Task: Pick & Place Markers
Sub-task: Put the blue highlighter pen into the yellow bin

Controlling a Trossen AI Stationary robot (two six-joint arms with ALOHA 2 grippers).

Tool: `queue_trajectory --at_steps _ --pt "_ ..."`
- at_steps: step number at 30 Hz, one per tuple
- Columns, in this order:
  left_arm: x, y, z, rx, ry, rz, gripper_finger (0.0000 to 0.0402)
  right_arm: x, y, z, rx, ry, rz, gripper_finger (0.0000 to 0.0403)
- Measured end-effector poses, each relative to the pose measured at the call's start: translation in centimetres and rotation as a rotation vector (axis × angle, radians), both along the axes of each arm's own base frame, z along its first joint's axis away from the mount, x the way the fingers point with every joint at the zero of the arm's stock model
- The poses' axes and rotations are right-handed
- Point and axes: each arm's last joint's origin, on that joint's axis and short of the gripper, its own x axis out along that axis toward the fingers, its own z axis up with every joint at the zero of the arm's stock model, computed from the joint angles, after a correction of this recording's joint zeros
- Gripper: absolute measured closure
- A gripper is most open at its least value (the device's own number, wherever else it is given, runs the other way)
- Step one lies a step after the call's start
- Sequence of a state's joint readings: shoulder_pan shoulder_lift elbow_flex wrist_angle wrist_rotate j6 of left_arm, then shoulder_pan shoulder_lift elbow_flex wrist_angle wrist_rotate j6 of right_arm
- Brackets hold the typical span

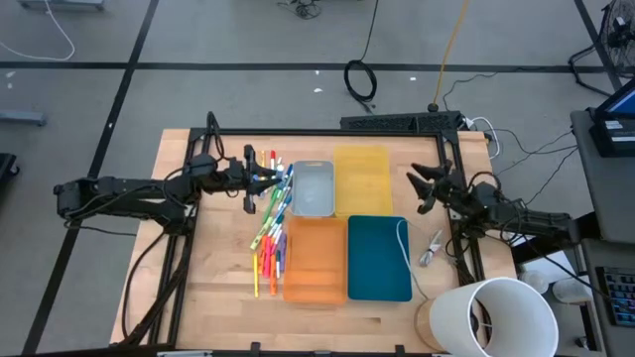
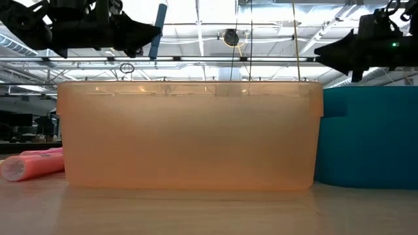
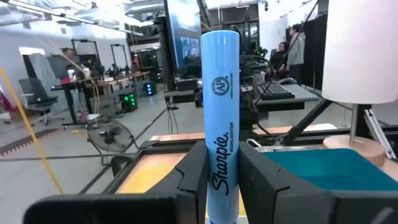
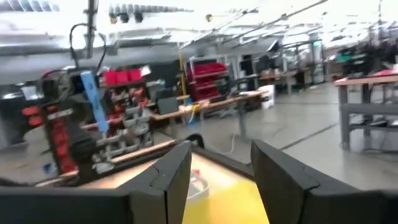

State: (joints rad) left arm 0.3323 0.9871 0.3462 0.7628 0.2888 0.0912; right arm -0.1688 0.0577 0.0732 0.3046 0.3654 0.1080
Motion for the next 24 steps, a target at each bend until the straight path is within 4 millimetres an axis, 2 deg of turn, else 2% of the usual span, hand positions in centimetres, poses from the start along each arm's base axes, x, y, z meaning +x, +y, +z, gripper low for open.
queue_trajectory --at_steps 3,7,11,14,17,20,24 --pt "0.2 -0.2 -0.2 0.006 0.01 -0.045 0.033 0.2 0.0 0.9 -0.05 -0.071 -0.012 0.0248" --pt "0.2 -0.4 -0.2 0.048 0.011 -0.071 0.033 1.1 -0.2 1.3 -0.118 -0.037 -0.041 0.0248" --pt "0.3 -0.5 0.0 0.071 0.003 -0.073 0.033 3.6 -0.6 3.1 -0.07 0.066 -0.023 0.0248" --pt "0.8 -0.7 0.5 0.109 -0.008 -0.089 0.033 6.4 -1.1 2.4 0.006 0.185 -0.008 0.0248" --pt "2.4 -0.7 0.6 0.167 0.019 -0.113 0.033 9.1 -1.6 2.7 0.001 0.209 -0.008 0.0248" --pt "5.2 -0.2 0.6 0.186 0.057 -0.126 0.033 11.9 -2.1 3.4 -0.006 0.228 -0.003 0.0248" --pt "8.8 0.8 -0.2 0.173 0.117 -0.132 0.033 15.7 -2.0 3.9 -0.036 0.279 0.14 0.0248"
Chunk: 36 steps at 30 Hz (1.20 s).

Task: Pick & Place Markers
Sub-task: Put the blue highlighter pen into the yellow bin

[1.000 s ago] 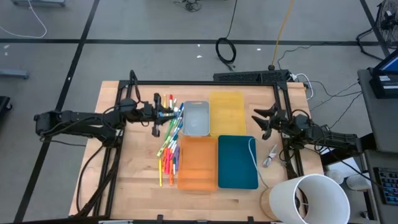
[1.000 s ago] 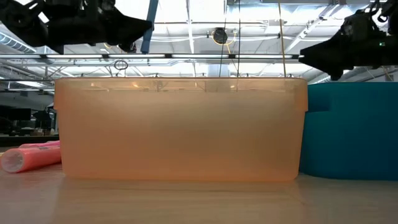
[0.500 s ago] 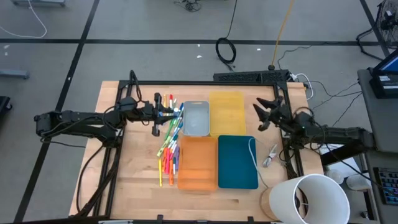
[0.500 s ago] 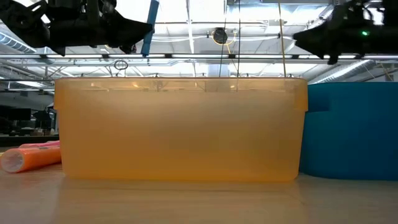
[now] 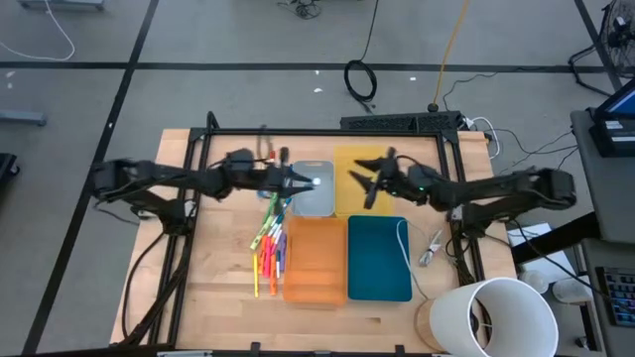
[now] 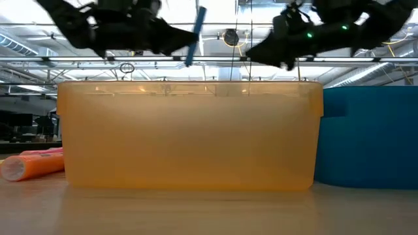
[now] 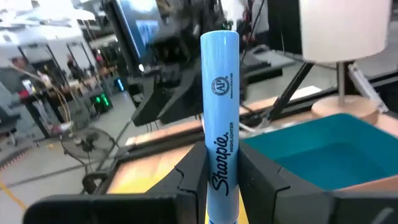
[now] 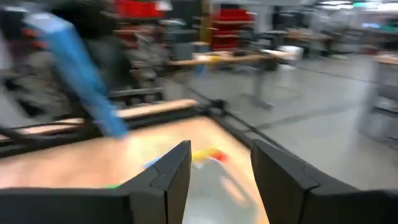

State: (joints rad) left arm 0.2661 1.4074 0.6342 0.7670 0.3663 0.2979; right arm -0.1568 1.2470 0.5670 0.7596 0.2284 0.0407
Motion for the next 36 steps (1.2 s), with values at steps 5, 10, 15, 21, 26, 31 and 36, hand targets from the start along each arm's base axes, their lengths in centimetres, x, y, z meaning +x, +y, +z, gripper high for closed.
queue_trajectory --at_steps 5,10,15,21,26,31,36 --pt "2.6 0.6 -0.7 0.007 0.029 -0.027 0.033 3.1 0.8 0.6 -0.12 0.011 0.132 0.0248" --pt "2.9 0.8 -0.6 -0.009 0.026 -0.027 0.033 3.7 1.6 1.9 -0.21 -0.05 0.152 0.0247" --pt "2.9 0.6 -0.6 -0.034 0.032 -0.046 0.033 3.7 2.3 1.9 -0.22 -0.051 0.181 0.0244" --pt "2.8 -0.1 -0.6 -0.046 0.047 -0.119 0.033 3.6 2.9 1.4 -0.205 0.017 0.22 0.0196" --pt "2.2 0.0 0.0 -0.04 0.077 -0.028 0.033 3.5 3.0 0.9 -0.168 0.069 0.218 0.0155" --pt "2.2 -0.5 0.4 -0.033 0.061 -0.031 0.033 3.9 3.0 1.3 -0.166 -0.025 0.21 0.0149" --pt "2.3 -1.2 0.3 -0.028 0.065 -0.056 0.033 4.8 3.1 0.8 -0.176 -0.063 0.256 0.0158"
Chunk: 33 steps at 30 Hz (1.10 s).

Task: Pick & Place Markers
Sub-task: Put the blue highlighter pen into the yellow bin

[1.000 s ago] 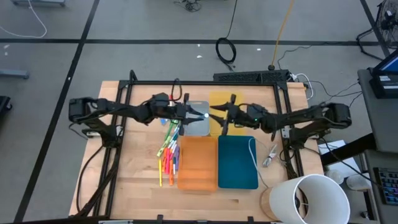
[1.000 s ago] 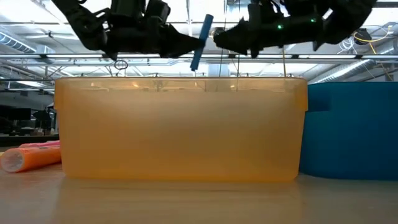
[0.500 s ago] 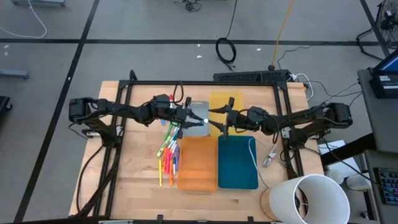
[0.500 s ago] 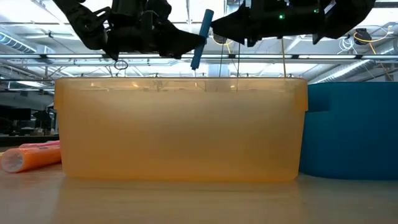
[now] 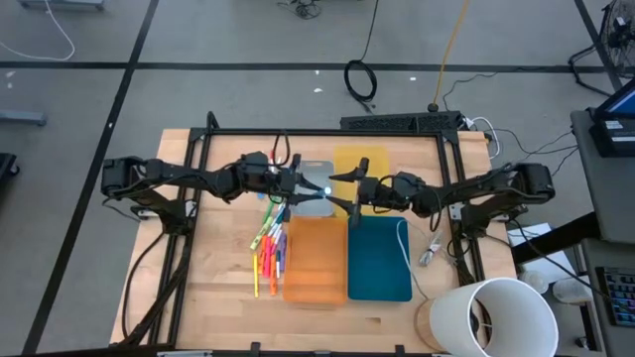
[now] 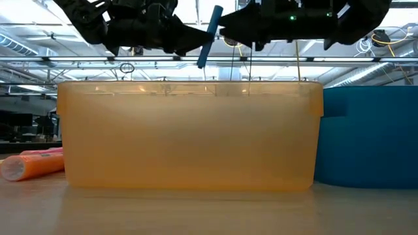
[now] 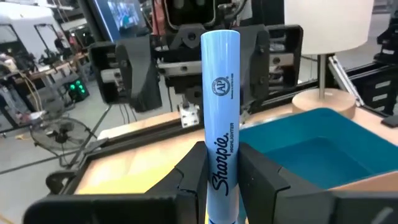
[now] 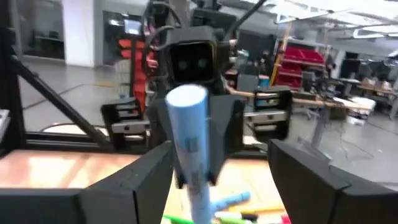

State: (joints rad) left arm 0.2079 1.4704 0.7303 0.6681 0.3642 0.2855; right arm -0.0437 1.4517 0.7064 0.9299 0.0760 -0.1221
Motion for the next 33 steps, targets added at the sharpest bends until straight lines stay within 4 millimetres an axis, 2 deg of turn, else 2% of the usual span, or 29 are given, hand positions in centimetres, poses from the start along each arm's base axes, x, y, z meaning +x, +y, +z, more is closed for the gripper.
queue_trajectory --at_steps 8,14,19,25,29,33 --pt "0.0 -0.1 0.0 -0.006 0.002 -0.001 0.033 2.2 -0.1 -0.1 -0.008 0.008 0.002 0.016" --pt "0.0 -0.1 -0.1 -0.008 0.012 -0.001 0.033 2.3 -0.1 0.0 -0.021 0.011 0.0 0.0171" --pt "0.0 -0.1 -0.2 -0.01 0.021 0.0 0.033 2.2 -0.1 0.3 -0.025 0.002 0.0 0.0226" --pt "0.0 0.0 -0.2 -0.007 0.02 0.02 0.0329 2.2 0.0 0.2 -0.069 0.011 0.005 0.0355" --pt "0.0 0.1 -0.2 -0.006 0.021 0.055 0.0326 2.2 0.0 0.2 -0.08 0.014 -0.003 0.0356" --pt "0.0 0.2 -0.3 -0.115 0.038 0.138 0.0298 2.1 -0.1 0.1 -0.081 0.038 -0.017 0.0356"
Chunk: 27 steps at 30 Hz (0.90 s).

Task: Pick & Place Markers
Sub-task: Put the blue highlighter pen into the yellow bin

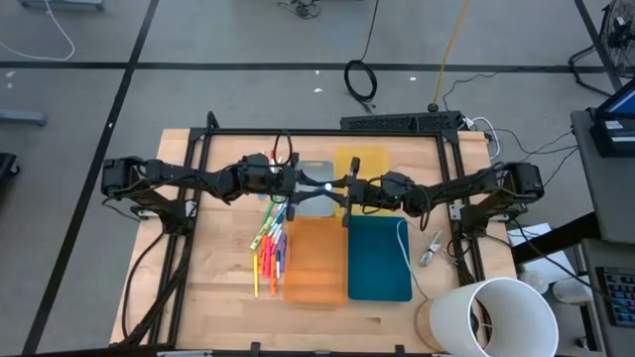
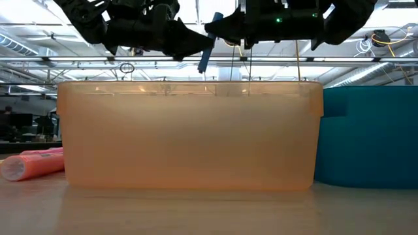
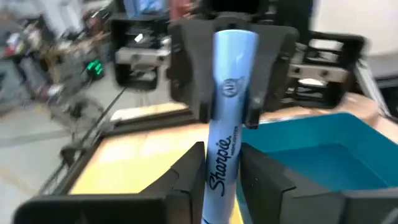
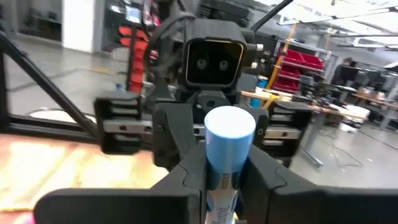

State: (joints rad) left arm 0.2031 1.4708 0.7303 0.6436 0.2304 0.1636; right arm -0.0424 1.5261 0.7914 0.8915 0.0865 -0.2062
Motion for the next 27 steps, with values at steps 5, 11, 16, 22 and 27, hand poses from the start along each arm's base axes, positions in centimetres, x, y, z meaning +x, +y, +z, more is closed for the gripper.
queue_trajectory --at_steps 5,11,16,22,27 --pt "0.0 0.2 0.0 -0.037 0.0 0.057 0.0222 -0.4 -0.3 0.3 -0.012 0.038 -0.067 0.0356" --pt "-0.2 -0.2 0.4 -0.027 0.001 0.053 0.0123 -1.6 -0.6 0.7 -0.017 0.136 -0.188 0.0356" --pt "-1.5 -0.6 1.3 0.011 0.07 0.19 0.0083 -3.2 -1.0 1.1 -0.018 0.257 -0.331 0.0356" --pt "-4.3 -1.3 1.6 0.011 0.278 0.362 0.0082 -5.3 -2.3 1.1 0.06 0.387 -0.444 0.0356" --pt "-6.1 -1.5 0.2 -0.027 0.503 0.439 0.01 -6.1 -3.8 0.3 0.153 0.484 -0.376 0.0356"
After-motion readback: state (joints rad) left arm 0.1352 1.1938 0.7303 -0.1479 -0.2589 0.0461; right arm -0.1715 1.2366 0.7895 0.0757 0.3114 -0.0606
